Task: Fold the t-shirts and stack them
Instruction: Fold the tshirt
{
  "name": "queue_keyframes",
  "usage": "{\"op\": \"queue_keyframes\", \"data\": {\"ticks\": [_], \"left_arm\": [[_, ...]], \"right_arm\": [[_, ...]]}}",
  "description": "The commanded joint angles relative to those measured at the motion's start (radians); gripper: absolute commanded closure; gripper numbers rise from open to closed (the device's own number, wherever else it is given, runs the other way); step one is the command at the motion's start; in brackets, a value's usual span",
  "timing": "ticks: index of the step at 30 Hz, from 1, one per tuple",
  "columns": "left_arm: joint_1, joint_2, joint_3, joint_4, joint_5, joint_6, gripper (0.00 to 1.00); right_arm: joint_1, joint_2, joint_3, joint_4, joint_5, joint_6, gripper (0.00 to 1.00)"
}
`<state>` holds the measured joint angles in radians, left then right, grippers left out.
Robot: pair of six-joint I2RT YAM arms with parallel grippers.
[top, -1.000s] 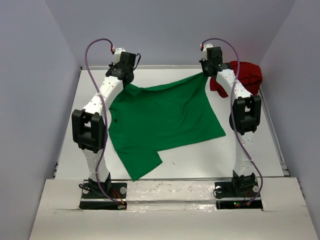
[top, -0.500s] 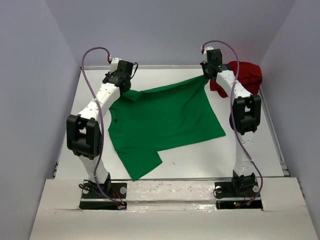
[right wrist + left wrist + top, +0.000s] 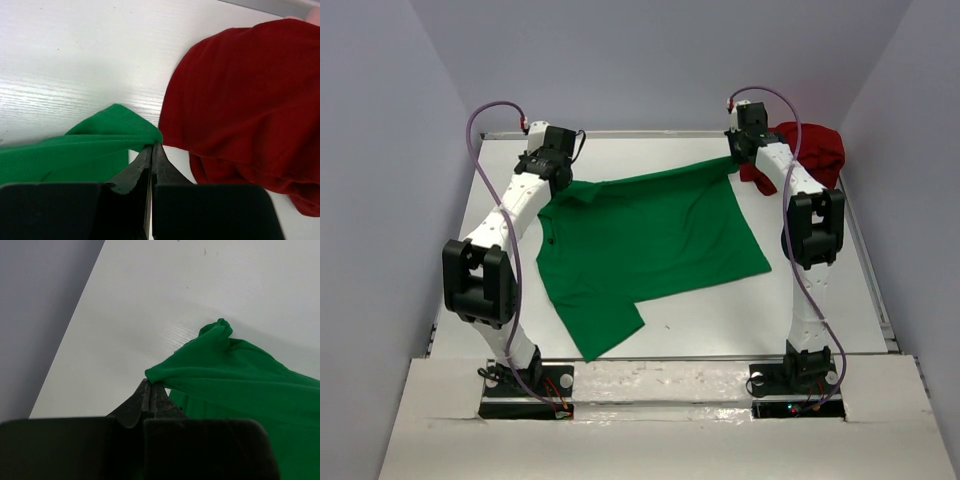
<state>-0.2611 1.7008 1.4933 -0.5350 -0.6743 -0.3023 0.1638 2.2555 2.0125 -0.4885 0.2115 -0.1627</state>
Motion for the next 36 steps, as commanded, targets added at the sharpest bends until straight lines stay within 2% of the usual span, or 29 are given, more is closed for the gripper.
{"op": "queue_keyframes", "data": {"ticks": [1,16,36], "left_arm": [[0.005,-0.082,-0.051,-0.014,-0.054,-0.061,1.0],[-0.027,-0.151,-0.169,-0.079,-0.024,-0.17,1.0],[-0.079,-0.207,-0.18,-0.129,-0.041,-0.19,1.0]], "right_arm": [[-0.009,-0.097,-0.021,0.008,-0.006,0.022,1.0],[0.0,-0.162,-0.109,-0.042,-0.021,0.048,1.0],[0.057,-0.275,-0.245,-0.133,0.022,0.132,1.0]]}}
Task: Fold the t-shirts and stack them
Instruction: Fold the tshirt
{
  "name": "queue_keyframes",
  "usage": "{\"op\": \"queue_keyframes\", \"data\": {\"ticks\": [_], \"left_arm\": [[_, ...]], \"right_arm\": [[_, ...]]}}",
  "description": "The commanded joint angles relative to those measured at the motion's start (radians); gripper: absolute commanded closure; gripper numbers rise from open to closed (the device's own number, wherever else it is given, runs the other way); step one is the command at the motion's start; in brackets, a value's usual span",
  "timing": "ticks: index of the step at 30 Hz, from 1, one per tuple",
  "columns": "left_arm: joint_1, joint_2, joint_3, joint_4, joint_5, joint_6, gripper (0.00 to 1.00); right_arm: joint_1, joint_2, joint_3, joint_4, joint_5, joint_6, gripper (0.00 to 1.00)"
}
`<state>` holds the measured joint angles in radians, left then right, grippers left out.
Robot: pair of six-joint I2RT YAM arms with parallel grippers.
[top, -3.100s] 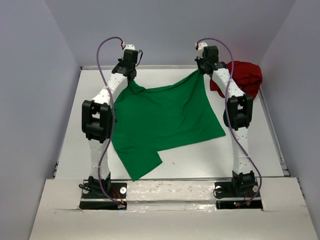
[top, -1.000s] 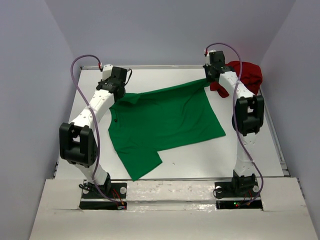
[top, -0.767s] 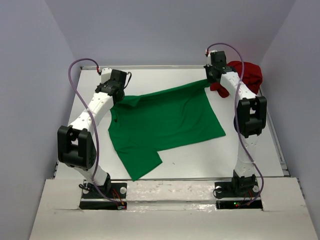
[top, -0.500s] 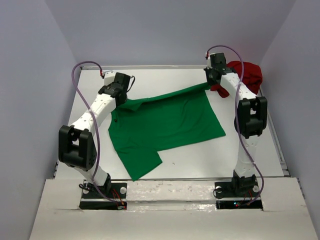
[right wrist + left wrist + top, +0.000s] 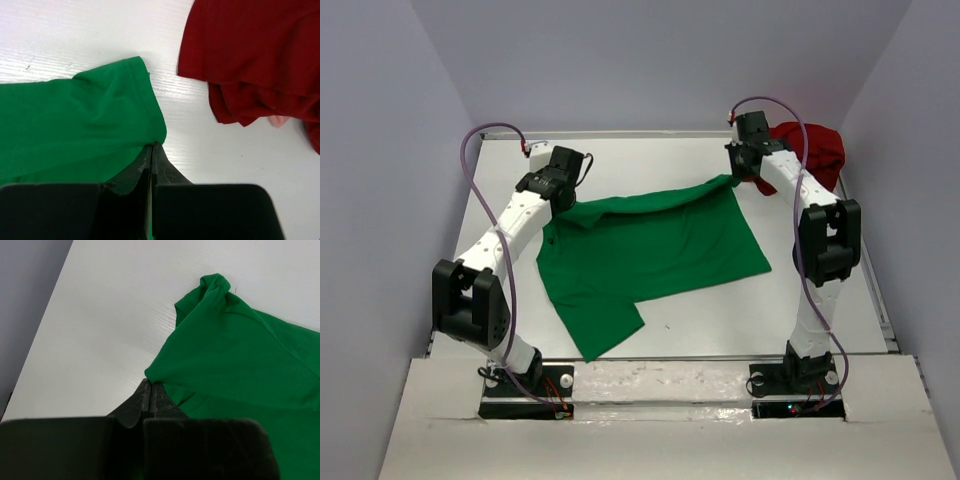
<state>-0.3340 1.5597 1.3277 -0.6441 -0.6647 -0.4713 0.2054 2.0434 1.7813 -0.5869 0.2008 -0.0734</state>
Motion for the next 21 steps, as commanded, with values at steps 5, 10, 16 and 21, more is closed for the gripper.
{"op": "queue_keyframes", "data": {"ticks": [5,10,16,21], "left_arm": [[-0.023,-0.089,-0.031,-0.023,-0.047,-0.026,1.0],[-0.036,-0.104,-0.048,-0.023,-0.041,-0.033,0.97],[-0.045,-0.116,-0.081,-0.019,-0.036,-0.038,0.96],[-0.063,-0.121,-0.104,-0.019,-0.035,-0.049,0.96]], "right_arm": [[0.046,-0.089,-0.062,-0.048,0.046,0.067,1.0],[0.055,-0.1,-0.091,-0.051,0.055,0.07,1.0],[0.055,-0.118,-0.131,-0.051,0.074,0.126,1.0],[0.055,-0.132,-0.157,-0.053,0.124,0.158,1.0]]}}
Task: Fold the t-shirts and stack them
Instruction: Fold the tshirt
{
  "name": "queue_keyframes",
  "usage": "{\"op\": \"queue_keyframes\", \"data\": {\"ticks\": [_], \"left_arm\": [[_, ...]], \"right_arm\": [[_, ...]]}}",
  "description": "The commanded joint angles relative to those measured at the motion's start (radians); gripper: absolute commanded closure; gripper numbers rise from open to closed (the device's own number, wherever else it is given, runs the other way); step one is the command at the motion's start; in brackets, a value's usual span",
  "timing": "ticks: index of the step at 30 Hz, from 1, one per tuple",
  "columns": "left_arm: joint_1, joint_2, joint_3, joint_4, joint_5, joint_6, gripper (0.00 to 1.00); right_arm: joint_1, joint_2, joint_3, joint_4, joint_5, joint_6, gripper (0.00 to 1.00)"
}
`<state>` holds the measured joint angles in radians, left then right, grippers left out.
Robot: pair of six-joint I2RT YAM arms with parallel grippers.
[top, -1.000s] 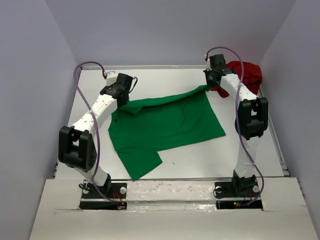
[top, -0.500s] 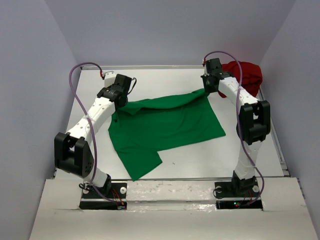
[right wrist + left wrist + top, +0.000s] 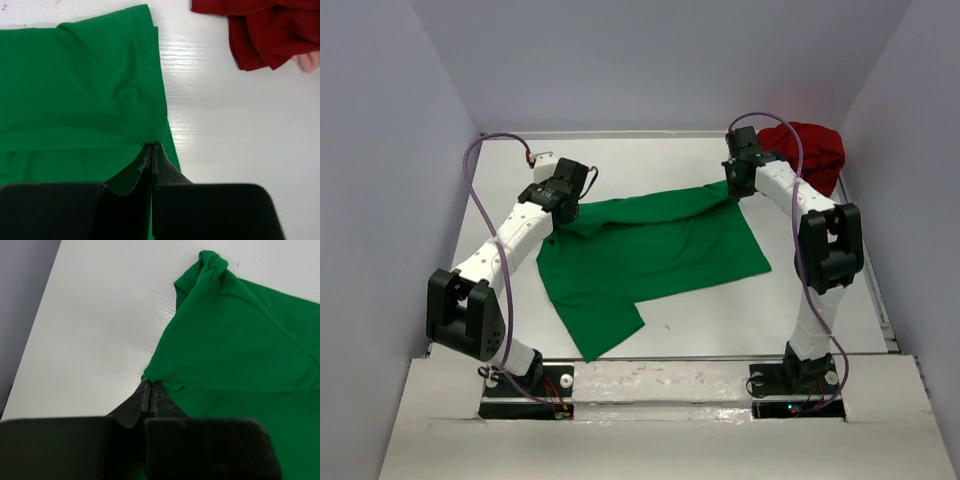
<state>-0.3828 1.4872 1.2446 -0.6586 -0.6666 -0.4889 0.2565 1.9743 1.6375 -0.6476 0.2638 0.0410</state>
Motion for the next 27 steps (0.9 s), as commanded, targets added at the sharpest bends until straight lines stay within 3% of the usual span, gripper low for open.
{"op": "queue_keyframes", "data": {"ticks": [1,17,20,21,23,24,25,26,27], "left_arm": [[-0.016,-0.051,-0.023,-0.006,-0.036,-0.031,0.96],[-0.053,-0.058,-0.094,-0.024,-0.033,-0.08,0.87],[-0.067,-0.064,-0.103,-0.029,-0.031,-0.093,0.6],[-0.068,-0.064,-0.103,-0.029,-0.031,-0.102,0.43],[-0.076,-0.071,-0.108,-0.039,-0.036,-0.114,0.24],[-0.079,-0.071,-0.109,-0.044,-0.039,-0.122,0.24],[-0.083,-0.079,-0.112,-0.049,-0.041,-0.134,0.09],[-0.087,-0.087,-0.114,-0.064,-0.048,-0.158,0.02],[-0.102,-0.1,-0.114,-0.075,-0.057,-0.178,0.01]], "right_arm": [[0.004,-0.063,-0.015,0.008,0.067,0.043,1.0],[0.013,-0.057,-0.038,-0.017,0.06,0.072,1.0],[0.013,-0.054,-0.041,-0.015,0.057,0.074,1.0],[0.013,-0.054,-0.041,-0.017,0.057,0.076,1.0],[0.013,-0.052,-0.039,-0.015,0.064,0.08,1.0],[0.013,-0.052,-0.041,-0.017,0.072,0.088,0.95],[0.013,-0.054,-0.042,-0.015,0.072,0.089,0.84],[0.013,-0.052,-0.044,-0.017,0.09,0.091,0.73],[0.013,-0.055,-0.05,-0.014,0.103,0.097,0.54]]}}
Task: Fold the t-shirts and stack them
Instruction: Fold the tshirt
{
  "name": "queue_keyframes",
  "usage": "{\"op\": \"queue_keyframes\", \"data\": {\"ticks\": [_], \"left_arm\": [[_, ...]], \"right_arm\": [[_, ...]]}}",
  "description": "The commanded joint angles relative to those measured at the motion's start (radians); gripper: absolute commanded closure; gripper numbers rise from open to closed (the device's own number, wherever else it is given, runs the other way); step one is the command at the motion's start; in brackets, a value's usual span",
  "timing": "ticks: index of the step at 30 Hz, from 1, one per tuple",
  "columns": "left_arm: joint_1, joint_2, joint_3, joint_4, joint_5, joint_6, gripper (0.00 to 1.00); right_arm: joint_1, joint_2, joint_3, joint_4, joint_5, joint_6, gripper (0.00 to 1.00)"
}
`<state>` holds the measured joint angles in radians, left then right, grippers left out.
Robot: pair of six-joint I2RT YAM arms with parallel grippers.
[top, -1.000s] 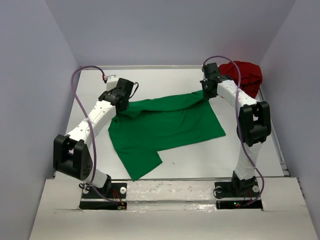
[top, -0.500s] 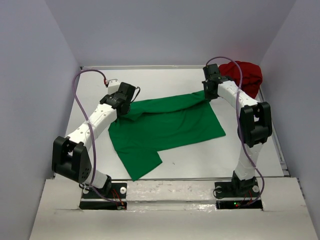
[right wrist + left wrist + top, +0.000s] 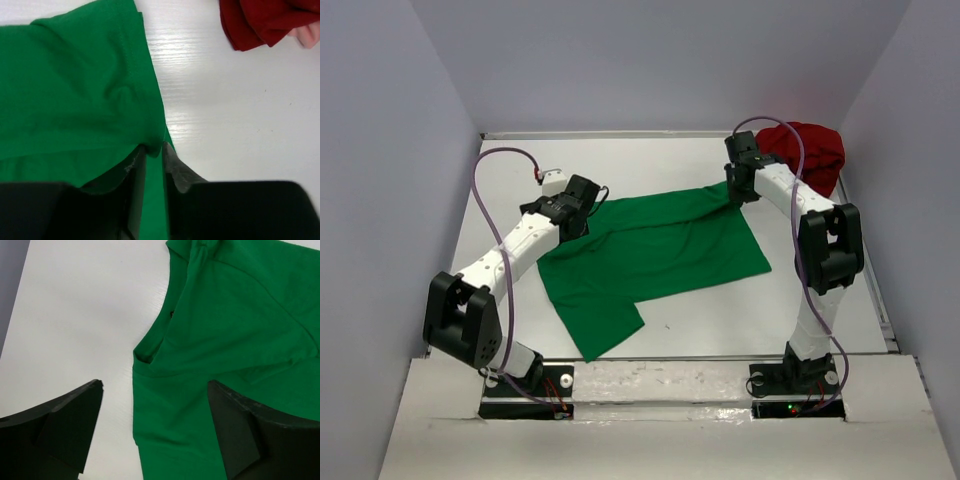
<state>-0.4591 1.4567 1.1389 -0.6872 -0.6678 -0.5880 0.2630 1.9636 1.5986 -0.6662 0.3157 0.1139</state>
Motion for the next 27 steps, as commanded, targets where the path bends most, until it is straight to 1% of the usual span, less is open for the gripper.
{"op": "queue_keyframes", "data": {"ticks": [1,3,6,8,10,11,12,14,15,16,17,18,20,21,23,25,27], "left_arm": [[-0.033,-0.079,-0.004,-0.073,-0.076,-0.122,0.01],[-0.061,-0.094,0.01,-0.097,-0.119,-0.153,0.01],[-0.064,-0.072,0.057,-0.091,-0.137,-0.13,0.01],[-0.062,-0.049,0.094,-0.075,-0.144,-0.096,0.01],[-0.062,-0.006,0.148,-0.045,-0.15,-0.069,0.01],[-0.064,0.025,0.177,-0.031,-0.148,-0.049,0.01],[-0.064,0.042,0.189,-0.02,-0.153,-0.038,0.01],[-0.061,0.076,0.209,0.014,-0.158,-0.007,0.02],[-0.052,0.109,0.226,0.029,-0.148,0.016,0.09],[-0.047,0.131,0.24,0.046,-0.129,0.022,0.19],[-0.036,0.149,0.252,0.055,-0.119,0.027,0.32],[-0.027,0.184,0.272,0.069,-0.105,0.04,0.51],[-0.007,0.217,0.292,0.084,-0.035,0.054,0.81],[0.019,0.241,0.309,0.1,-0.01,0.059,1.0],[0.043,0.258,0.32,0.115,0.063,0.076,1.0],[0.079,0.269,0.329,0.133,0.115,0.082,1.0],[0.092,0.277,0.338,0.135,0.12,0.085,1.0]], "right_arm": [[0.007,-0.052,-0.014,0.013,0.062,0.021,0.48],[0.007,-0.055,-0.009,0.016,0.088,0.024,0.36],[0.007,-0.057,0.027,0.011,0.097,0.01,0.27],[0.007,-0.054,0.053,0.004,0.098,0.001,0.26],[0.007,-0.051,0.092,-0.004,0.099,-0.003,0.27],[0.007,-0.049,0.106,-0.001,0.07,-0.014,0.34],[0.007,-0.043,0.121,0.0,0.063,-0.019,0.44],[0.007,-0.009,0.177,-0.004,0.016,-0.037,0.73],[0.007,0.021,0.198,-0.004,0.008,-0.036,1.0],[0.007,0.037,0.22,-0.012,-0.033,-0.034,1.0],[0.007,0.053,0.263,-0.013,-0.065,-0.036,1.0],[0.007,0.069,0.288,-0.016,-0.087,-0.04,1.0],[0.007,0.112,0.343,-0.024,-0.142,-0.037,1.0],[0.007,0.124,0.363,-0.029,-0.161,-0.039,1.0],[0.007,0.159,0.392,-0.042,-0.19,-0.036,1.0],[0.007,0.184,0.426,-0.061,-0.184,-0.039,1.0],[0.007,0.217,0.449,-0.079,-0.184,-0.042,1.0]]}}
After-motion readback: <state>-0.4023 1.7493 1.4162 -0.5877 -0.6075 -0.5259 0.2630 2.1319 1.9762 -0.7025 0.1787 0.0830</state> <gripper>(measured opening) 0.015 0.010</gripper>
